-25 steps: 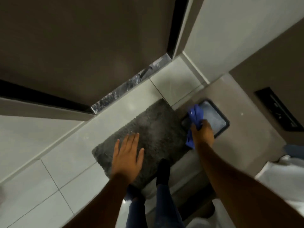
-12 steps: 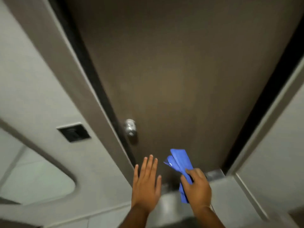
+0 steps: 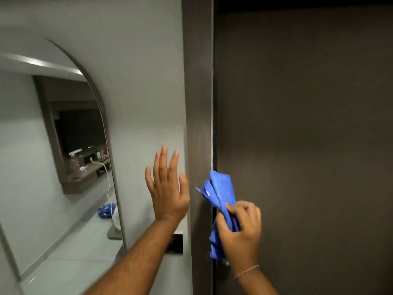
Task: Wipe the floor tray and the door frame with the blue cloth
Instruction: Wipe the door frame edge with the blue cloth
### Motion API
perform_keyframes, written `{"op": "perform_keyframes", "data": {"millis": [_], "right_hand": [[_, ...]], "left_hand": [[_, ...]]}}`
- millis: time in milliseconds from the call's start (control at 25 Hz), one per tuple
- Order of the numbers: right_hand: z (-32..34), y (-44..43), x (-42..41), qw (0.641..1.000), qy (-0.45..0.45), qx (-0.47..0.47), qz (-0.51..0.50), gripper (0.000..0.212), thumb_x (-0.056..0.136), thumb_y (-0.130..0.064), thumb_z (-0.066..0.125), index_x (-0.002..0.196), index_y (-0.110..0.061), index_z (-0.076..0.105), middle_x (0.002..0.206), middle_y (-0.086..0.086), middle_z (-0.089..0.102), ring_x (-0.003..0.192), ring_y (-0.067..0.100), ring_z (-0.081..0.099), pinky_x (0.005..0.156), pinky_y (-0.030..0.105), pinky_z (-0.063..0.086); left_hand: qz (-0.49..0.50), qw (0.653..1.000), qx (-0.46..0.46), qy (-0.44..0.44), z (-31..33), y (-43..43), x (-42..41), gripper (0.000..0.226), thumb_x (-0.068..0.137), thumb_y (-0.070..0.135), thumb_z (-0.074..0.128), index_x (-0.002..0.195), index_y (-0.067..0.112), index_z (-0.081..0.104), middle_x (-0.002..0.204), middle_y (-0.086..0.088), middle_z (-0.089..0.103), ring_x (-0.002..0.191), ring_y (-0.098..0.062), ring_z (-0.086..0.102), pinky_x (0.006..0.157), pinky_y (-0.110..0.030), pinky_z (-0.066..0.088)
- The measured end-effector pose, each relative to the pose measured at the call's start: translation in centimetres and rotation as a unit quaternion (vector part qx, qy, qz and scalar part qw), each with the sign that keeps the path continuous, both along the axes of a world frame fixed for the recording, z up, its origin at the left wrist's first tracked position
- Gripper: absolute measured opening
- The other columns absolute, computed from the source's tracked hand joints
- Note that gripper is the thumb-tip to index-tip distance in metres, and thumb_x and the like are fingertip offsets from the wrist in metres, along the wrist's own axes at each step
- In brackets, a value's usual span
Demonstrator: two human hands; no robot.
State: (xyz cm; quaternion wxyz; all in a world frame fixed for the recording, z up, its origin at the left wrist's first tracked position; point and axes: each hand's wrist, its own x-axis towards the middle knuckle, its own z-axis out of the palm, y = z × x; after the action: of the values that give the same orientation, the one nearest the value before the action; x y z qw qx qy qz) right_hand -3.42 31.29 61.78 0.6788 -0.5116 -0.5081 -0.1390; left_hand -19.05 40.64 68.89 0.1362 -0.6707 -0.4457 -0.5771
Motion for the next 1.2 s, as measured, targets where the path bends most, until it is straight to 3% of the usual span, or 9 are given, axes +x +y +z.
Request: {"op": "perform_keyframes", "data": {"millis": [200,400,480,560,600,680,840,1080,1200], "right_hand": [[8.8,6.1,-3.6,0.989,-0.039,0.127,0.065,0.012,0.080,-0.006,0.076,0.083,-0.011,0.065,0.135,0.006,0.061,0.128,0.020,0.064,0.109,0.017,0.045],[13.5,11.9,-3.7,0.971,-0.191,0.138,0.037,0.009,0.086,-0.006,0.077,0.093,-0.005,0.070,0.158,0.012,0.056,0.154,0.027,0.049,0.122,0.040,0.045],[13.4,13.9,-3.2,0.959,-0.272,0.076,-0.034,0.034,0.090,-0.018,0.076,0.123,-0.013,0.074,0.170,0.008,0.043,0.163,0.027,0.034,0.126,0.047,0.039],[12.4,14.8,-3.2,0.932,-0.340,0.014,-0.127,0.075,0.091,-0.039,0.067,0.162,-0.026,0.046,0.180,0.001,0.021,0.169,0.022,0.016,0.132,0.043,0.024],[12.2,15.2,-3.3,0.921,-0.355,-0.007,-0.159,0.090,0.088,-0.047,0.063,0.170,-0.027,0.029,0.182,0.000,0.012,0.170,0.020,0.009,0.134,0.040,0.016],[12.6,16.1,-3.4,0.914,-0.355,-0.020,-0.196,0.102,0.086,-0.055,0.058,0.172,-0.025,0.012,0.182,0.001,0.005,0.170,0.018,0.005,0.134,0.038,0.008],[19.2,16.7,-2.9,0.910,-0.342,0.003,-0.236,0.092,0.096,-0.058,0.047,0.173,-0.022,0.010,0.181,0.004,0.006,0.167,0.024,0.014,0.134,0.037,0.003],[32.7,17.0,-3.1,0.922,-0.330,-0.010,-0.201,0.082,0.104,-0.063,0.028,0.169,-0.031,-0.010,0.181,-0.001,-0.017,0.168,0.019,-0.015,0.136,0.039,-0.008],[36.7,17.3,-3.5,0.931,-0.306,0.000,-0.198,0.084,0.103,-0.057,0.050,0.171,-0.024,0.014,0.182,0.002,-0.005,0.169,0.025,-0.004,0.136,0.042,-0.003]], "left_hand": [[0.055,0.997,0.009,0.046,9.4,8.1,-1.3,0.065,0.109,0.030,0.038,0.172,0.022,0.026,0.182,-0.004,0.018,0.167,-0.025,0.020,0.133,-0.057,0.020],[0.105,0.987,0.031,0.116,8.3,12.5,-0.5,0.077,0.100,0.030,0.060,0.170,0.020,0.030,0.180,-0.013,0.015,0.168,-0.033,0.011,0.133,-0.057,0.020],[0.100,0.987,0.065,0.109,7.8,13.6,-0.5,0.085,0.093,0.038,0.061,0.171,0.023,0.029,0.181,-0.011,0.016,0.168,-0.029,0.008,0.132,-0.053,0.013],[0.100,0.984,0.102,0.104,7.3,14.4,-0.4,0.090,0.093,0.045,0.053,0.173,0.026,0.017,0.183,-0.009,0.014,0.169,-0.027,0.003,0.133,-0.051,0.008],[0.100,0.982,0.122,0.102,7.2,14.8,-0.4,0.090,0.095,0.048,0.050,0.174,0.026,0.012,0.183,-0.009,0.014,0.169,-0.027,0.003,0.133,-0.051,0.007],[0.106,0.978,0.145,0.107,6.9,15.5,-0.4,0.089,0.096,0.051,0.047,0.174,0.024,0.014,0.183,-0.009,0.013,0.169,-0.031,0.008,0.132,-0.054,0.011],[0.109,0.972,0.181,0.105,6.8,16.0,-0.5,0.077,0.096,0.040,0.049,0.168,0.016,0.034,0.182,-0.009,0.014,0.162,-0.035,0.028,0.127,-0.059,0.024],[0.102,0.977,0.159,0.102,7.0,15.0,-0.8,0.074,0.101,0.037,0.041,0.173,0.024,0.023,0.183,-0.004,0.016,0.168,-0.029,0.016,0.133,-0.054,0.013],[0.104,0.977,0.148,0.111,7.2,14.9,-0.8,0.076,0.102,0.040,0.039,0.173,0.024,0.020,0.184,-0.005,0.012,0.169,-0.030,0.011,0.135,-0.054,0.009]]}}
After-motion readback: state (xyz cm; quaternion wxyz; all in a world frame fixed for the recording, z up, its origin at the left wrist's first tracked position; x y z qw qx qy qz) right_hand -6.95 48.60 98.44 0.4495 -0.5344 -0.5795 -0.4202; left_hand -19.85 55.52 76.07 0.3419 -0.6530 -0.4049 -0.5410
